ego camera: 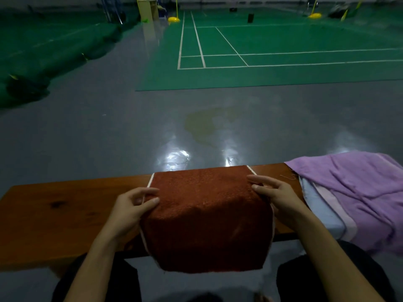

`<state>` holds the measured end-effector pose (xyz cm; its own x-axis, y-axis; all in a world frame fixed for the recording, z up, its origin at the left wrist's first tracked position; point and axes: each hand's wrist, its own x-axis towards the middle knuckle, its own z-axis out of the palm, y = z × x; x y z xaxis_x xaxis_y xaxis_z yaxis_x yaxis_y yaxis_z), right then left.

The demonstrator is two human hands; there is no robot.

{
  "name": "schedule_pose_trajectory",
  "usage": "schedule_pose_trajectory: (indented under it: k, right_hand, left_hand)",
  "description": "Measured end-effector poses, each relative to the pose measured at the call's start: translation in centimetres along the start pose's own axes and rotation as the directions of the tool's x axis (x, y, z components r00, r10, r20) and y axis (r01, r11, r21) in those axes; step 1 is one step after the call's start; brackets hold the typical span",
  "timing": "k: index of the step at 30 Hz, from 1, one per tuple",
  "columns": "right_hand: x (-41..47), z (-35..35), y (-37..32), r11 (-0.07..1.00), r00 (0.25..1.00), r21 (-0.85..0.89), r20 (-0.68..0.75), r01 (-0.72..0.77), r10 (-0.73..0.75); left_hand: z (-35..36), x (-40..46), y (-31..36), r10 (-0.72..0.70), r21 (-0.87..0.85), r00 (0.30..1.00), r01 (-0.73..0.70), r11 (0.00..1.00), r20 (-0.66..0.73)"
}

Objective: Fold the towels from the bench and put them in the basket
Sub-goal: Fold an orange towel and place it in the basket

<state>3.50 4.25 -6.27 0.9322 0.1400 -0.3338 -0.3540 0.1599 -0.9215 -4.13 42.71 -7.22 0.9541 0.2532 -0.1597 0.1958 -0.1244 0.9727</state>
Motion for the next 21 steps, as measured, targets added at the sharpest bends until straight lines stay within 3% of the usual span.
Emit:
schedule_pose_trajectory:
  k: [5, 10, 14, 21]
  right_hand:
    - [-0.9, 0.0, -0.1, 0.994, 0.995, -0.066, -0.056, 0.084, -0.088]
    - [-2.6, 0.9, -0.5, 0.96, 0.963, -0.132, -0.08, 0.245, -0.257]
    - [-3.2, 1.0, -2.1, 0.927, 0.928, -0.143, -0.092, 0.346, -0.361]
    - [-4.5, 1.2, -7.9, 0.859, 0.89, -0.239, 0.079, 0.454, -0.448]
  left_hand:
    - [-1.1, -0.8, 0.6, 0.113, -0.054, 0.994, -0.113, 0.992, -0.011]
    - [-1.9, -1.6, 3.0, 0.175, -0.054, 0.981, -0.171, 0.984, 0.079]
    - [-2.6, -1.6, 5.6, 0.192, -0.097, 0.981, -0.192, 0.977, -0.007]
    - [-3.3, -1.6, 11.4, 0.256, -0.19, 0.966, -0.256, 0.948, -0.029]
